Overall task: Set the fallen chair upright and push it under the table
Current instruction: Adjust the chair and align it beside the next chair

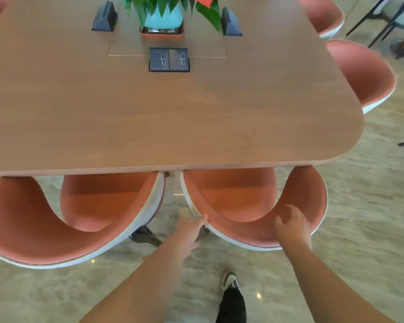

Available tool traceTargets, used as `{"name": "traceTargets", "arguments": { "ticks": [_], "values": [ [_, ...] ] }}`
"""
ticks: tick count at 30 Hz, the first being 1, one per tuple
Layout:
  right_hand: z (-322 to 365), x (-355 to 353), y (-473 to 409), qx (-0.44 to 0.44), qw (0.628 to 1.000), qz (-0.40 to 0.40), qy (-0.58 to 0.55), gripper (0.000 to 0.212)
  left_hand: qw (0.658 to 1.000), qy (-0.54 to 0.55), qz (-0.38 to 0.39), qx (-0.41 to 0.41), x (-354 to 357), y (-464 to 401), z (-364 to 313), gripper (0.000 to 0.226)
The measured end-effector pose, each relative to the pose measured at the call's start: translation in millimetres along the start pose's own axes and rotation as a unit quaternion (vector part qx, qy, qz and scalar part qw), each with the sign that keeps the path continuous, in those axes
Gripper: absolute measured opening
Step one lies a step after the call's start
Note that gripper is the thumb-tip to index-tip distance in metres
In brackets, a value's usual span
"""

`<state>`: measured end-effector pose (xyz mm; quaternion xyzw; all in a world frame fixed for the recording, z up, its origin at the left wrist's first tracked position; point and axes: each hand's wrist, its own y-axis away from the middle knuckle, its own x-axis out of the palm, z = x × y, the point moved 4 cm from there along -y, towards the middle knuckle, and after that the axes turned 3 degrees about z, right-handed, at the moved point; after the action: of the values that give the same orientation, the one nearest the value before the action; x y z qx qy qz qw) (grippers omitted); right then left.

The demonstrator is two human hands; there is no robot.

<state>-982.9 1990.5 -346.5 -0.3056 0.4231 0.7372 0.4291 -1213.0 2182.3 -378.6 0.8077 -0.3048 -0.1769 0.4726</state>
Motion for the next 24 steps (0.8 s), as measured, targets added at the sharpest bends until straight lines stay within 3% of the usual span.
{"name": "traceTargets", "arguments": {
  "ticks": [4, 6, 7, 10, 15, 24],
  "values": [
    [-62.6, -34.3, -66.6, 0.189, 0.976, -0.063, -0.091, 0.084, 0.98, 0.186, -0.012, -0.064, 42.7, -31.3, -8.1, 0.079],
    [-84.1, -34.4, -89.6, 0.264, 0.941, -0.021, -0.209, 0.091, 0.975, 0.202, -0.047, -0.08, 52.0, -44.1, -11.1, 0.084],
    [-90.4, -30.7, -97.1, 0.282, 0.92, 0.014, -0.273, 0.084, 0.973, 0.203, -0.07, -0.089, 53.5, -48.1, -9.1, 0.085],
    [-95.1, -19.9, -113.5, 0.291, 0.874, 0.101, -0.376, 0.06, 0.967, 0.207, -0.114, -0.097, 56.2, -57.9, -2.9, 0.088],
    [-102.0, -12.9, -124.7, 0.295, 0.851, 0.086, -0.425, 0.069, 0.965, 0.177, -0.172, -0.085, 55.8, -69.6, 2.0, 0.08],
    [-105.0, -11.4, -125.7, 0.298, 0.859, 0.088, -0.408, 0.062, 0.973, 0.123, -0.192, -0.045, 51.8, -74.4, 2.7, 0.063]
  ]
}}
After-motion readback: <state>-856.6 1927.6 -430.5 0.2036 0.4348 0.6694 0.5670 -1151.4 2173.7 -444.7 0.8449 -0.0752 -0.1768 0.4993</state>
